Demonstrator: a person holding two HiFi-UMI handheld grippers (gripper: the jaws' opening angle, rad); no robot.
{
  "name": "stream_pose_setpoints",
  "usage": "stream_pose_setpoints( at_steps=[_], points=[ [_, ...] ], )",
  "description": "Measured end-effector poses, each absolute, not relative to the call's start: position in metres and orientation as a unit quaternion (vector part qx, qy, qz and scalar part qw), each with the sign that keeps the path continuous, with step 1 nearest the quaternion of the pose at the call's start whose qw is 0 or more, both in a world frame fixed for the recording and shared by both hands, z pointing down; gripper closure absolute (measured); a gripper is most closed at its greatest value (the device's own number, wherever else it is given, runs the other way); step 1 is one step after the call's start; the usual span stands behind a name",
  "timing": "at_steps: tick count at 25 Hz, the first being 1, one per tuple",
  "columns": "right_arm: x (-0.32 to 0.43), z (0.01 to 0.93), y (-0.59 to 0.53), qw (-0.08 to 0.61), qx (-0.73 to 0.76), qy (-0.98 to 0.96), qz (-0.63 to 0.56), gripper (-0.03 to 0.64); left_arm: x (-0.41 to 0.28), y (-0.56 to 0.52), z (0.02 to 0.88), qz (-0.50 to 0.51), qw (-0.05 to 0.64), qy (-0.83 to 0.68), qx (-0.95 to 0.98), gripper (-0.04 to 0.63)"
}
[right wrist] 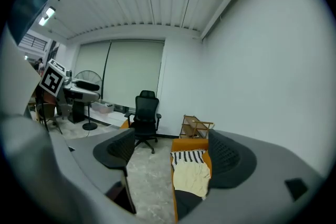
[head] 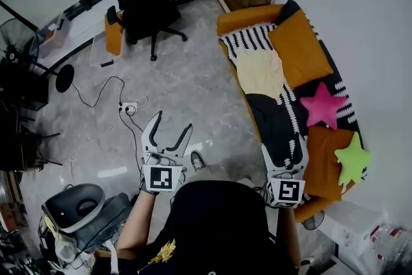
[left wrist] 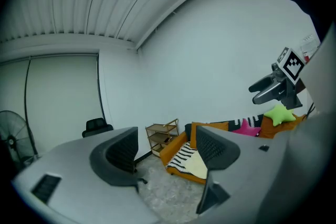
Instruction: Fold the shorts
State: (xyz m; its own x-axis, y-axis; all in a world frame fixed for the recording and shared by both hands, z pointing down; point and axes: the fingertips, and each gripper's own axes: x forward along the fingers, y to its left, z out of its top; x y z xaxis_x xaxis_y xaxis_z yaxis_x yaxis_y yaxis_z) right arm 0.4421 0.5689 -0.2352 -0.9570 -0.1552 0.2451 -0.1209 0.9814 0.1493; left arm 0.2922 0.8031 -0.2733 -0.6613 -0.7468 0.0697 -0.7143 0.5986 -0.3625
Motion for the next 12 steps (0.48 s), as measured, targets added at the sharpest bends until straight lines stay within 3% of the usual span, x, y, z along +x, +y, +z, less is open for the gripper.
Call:
stream_pose_setpoints(
  at_steps=[5, 12],
  points=[
    [0.349, -0.246, 0.643, 0.125, 0.076, -0.985, -0.086, 0.187, 0.205, 0.871, -0.253, -0.198, 0.027, 0.879, -0.432, 0.244],
    [0.272, -0.221, 0.64, 0.156, 0.101, -0.979, -0.087, 0.202, 0.121, 0.846, -0.24, -0.176, 0.041, 0.865, -0.468, 0.25]
  ],
)
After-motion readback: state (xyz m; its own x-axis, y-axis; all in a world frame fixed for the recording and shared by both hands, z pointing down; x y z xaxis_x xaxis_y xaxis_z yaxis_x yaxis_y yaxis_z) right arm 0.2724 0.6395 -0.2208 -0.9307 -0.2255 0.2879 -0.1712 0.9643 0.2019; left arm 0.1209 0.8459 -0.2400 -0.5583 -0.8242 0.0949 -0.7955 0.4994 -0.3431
